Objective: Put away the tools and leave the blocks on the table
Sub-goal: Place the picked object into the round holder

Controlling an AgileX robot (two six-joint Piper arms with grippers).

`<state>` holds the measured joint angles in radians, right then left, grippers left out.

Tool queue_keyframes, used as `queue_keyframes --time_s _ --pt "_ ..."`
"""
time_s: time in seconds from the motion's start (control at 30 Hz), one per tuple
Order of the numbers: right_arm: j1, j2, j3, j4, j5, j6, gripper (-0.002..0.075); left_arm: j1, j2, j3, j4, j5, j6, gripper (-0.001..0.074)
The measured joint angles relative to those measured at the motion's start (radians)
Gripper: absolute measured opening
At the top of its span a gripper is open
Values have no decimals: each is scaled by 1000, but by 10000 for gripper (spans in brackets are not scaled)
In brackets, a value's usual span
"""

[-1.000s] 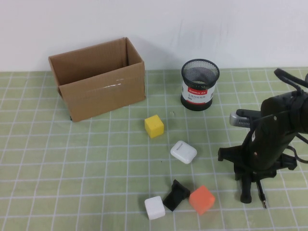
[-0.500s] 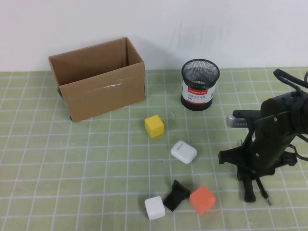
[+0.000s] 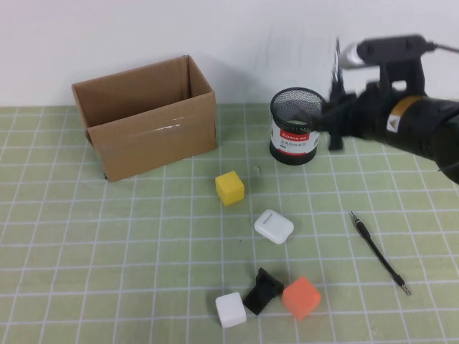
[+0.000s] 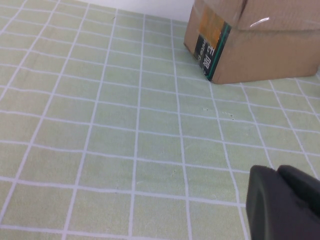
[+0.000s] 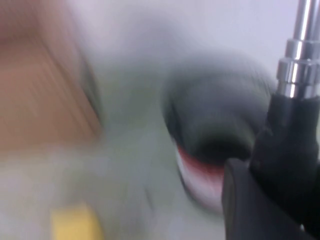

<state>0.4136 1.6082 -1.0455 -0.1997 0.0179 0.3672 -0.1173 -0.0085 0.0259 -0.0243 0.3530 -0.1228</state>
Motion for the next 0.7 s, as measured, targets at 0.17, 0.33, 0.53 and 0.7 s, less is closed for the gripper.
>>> queue_keyframes --time_s 0.17,0.33,0.53,0.7 --pt "0 64 -1 -6 -386 -40 150 0 0 0 0 0 0 -4" --pt "0 161 -1 24 -664 -141 150 0 0 0 0 0 0 -4" --pt "-2 274 -4 153 -811 -306 150 0 0 0 0 0 0 -4" --pt "-5 374 -74 163 -797 -332 150 0 0 0 0 0 0 -4"
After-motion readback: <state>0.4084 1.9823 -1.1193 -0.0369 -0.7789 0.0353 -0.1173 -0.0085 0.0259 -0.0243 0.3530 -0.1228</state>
